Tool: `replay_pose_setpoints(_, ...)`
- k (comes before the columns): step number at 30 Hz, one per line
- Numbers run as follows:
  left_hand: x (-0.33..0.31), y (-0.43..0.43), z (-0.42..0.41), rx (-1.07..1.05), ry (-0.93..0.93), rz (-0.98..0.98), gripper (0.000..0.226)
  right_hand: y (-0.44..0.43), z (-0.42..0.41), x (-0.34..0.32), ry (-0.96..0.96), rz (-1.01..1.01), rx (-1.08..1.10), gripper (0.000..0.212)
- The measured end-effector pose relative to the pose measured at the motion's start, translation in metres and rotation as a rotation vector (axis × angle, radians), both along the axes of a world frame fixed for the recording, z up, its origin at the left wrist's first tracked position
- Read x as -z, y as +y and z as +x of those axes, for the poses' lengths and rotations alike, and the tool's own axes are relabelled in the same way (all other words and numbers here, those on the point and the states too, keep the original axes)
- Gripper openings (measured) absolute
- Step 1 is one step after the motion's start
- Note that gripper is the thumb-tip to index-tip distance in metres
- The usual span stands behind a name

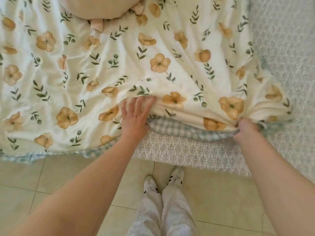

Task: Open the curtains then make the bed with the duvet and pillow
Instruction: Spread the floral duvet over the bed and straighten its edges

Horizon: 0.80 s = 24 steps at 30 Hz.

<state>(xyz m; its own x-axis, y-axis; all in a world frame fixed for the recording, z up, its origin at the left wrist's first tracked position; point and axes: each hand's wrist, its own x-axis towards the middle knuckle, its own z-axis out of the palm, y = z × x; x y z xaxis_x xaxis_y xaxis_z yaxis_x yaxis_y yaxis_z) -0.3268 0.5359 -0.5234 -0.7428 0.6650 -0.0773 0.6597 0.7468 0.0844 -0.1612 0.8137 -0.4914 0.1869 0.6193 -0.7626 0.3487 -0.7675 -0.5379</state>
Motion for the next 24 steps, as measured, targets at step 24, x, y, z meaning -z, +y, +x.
replay_pose_setpoints(24,-0.022,0.072,0.165,-0.15,-0.332,-0.012,0.034,0.066,0.172,-0.033,-0.108,-0.212,0.0,0.024)
